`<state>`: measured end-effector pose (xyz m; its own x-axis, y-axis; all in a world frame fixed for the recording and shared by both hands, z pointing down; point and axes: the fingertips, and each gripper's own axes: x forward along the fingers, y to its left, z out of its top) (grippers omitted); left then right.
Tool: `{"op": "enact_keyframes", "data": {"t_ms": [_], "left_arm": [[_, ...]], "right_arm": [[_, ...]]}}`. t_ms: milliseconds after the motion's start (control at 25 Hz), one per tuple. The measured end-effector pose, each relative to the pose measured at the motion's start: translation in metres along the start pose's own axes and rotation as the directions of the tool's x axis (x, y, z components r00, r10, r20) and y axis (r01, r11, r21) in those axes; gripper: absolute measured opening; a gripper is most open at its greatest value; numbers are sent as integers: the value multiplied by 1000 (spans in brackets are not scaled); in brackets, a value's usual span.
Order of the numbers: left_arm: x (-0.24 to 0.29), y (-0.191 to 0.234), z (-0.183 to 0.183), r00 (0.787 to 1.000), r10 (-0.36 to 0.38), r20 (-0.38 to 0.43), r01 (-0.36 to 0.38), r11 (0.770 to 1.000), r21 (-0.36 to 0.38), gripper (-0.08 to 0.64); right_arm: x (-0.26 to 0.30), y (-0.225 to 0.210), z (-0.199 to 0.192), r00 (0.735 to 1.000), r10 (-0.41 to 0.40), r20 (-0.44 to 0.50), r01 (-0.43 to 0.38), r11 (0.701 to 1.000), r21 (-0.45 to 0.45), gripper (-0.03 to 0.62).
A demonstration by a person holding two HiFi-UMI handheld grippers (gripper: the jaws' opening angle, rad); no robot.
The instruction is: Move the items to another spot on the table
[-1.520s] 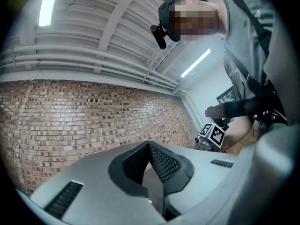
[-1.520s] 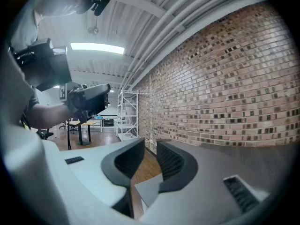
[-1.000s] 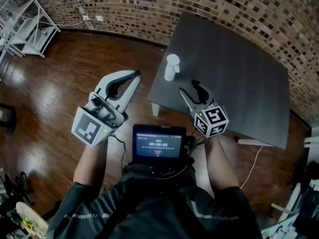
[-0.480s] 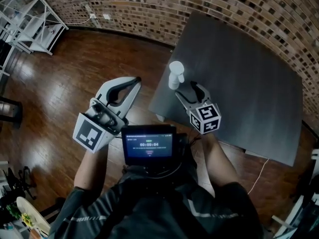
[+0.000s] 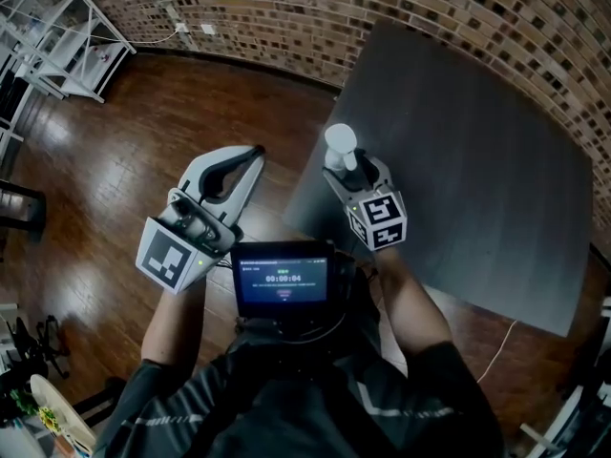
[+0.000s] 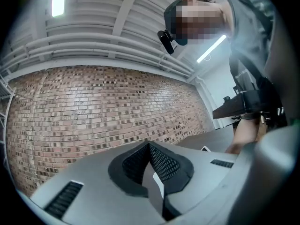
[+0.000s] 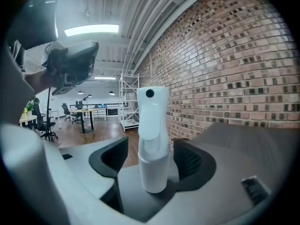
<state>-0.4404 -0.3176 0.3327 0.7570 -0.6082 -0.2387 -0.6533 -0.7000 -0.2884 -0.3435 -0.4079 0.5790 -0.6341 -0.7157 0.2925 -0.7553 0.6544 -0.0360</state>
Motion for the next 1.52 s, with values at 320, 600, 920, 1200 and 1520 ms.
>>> {"op": "enact_keyframes", "data": {"t_ms": [320,600,920,1200,1520], "left_arm": [[-4,-4,-9,1000,6,-27,-6,1000,19,-3],[-6,1,7,999,20,-48,-20,1000,11,-4],[-20,-14,55,998,-56,-5,56,998,-32,-3],[-9,-45,85,984,-172,52,175,982,-74,-5],[5,-93,127,929,-338,153,358,925,-127,-3]], "right_arm": [[16,-1,3,999,13,34,-13,1000,-22,248],[-12,2,18,999,12,44,-13,1000,13,241],[-82,34,56,996,-54,74,52,998,26,238],[-162,38,87,972,-190,139,183,981,59,236],[-263,49,110,911,-384,152,372,923,101,236]]}}
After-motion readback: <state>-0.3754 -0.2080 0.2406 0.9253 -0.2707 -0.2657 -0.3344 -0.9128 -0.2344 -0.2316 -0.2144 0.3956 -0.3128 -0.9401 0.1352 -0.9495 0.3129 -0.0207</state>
